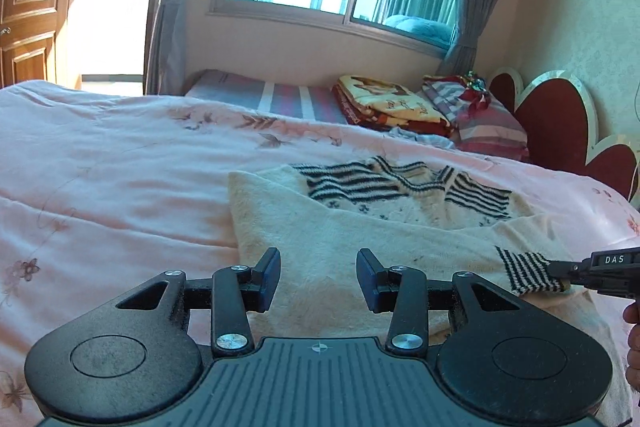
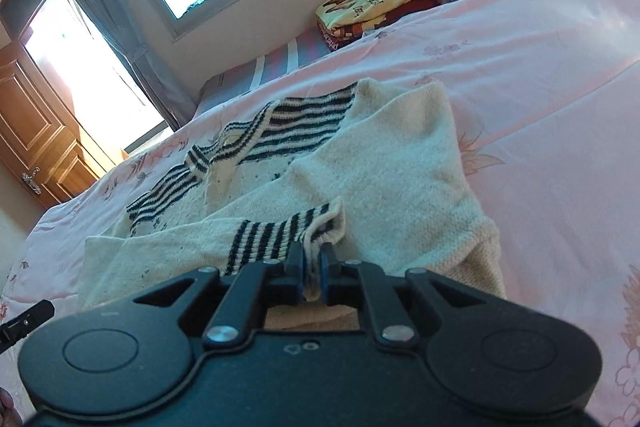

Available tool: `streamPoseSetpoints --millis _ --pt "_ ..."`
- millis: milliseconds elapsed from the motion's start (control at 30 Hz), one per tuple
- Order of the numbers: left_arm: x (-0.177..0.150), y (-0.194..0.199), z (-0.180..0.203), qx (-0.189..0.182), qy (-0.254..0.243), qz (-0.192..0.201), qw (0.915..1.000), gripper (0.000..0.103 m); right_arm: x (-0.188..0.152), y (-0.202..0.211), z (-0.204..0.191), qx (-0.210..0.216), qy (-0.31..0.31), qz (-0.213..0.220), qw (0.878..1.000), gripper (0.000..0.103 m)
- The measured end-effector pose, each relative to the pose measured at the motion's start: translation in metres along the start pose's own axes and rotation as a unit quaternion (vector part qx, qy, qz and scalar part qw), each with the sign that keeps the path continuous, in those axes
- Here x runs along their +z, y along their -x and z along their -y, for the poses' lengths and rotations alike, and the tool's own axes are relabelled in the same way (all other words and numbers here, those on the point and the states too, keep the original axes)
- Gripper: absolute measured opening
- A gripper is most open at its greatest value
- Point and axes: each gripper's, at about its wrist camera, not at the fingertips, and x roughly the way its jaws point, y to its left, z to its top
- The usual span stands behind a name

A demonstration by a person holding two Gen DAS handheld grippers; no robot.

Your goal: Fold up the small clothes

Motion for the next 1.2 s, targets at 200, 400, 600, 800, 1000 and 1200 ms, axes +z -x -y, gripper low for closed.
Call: streamPoseSetpoints --millis 200,400,600,800,1000,1200 --pt "-0.026 -0.036 -0.001 -0.022 0.044 -0.06 0.997 0.041 0.013 0.003 0.001 0.003 0.004 0.007 1.0 0.023" --pt "-0.027 -0.034 -0.002 -0.028 0.036 -0.062 0.997 0.041 0.002 -0.016 0.004 0.011 -0.011 -0.046 0.999 0.029" --pt "-0.029 -0.026 -0.004 -0.011 0.038 -0.037 0.9985 0.041 -0.002 -0.01 0.004 -0.001 0.024 -0.01 1.0 0.006" --pt "-0.02 -0.019 0.004 -0.002 0.005 -0.017 0.9998 0.042 0.007 -0.006 0.008 0.009 0.017 -0.007 1.0 0.015" --pt "-0.012 -0.046 -0.01 0.007 0.027 -0.051 0.9983 0.042 0.011 -0.022 0.008 -0.001 0.046 -0.029 0.999 0.013" --pt "0.012 -0.048 -0.02 0.012 0.035 -0.004 0.9993 0.042 0.015 -0.018 0.01 0.007 0.04 -0.003 0.999 0.015"
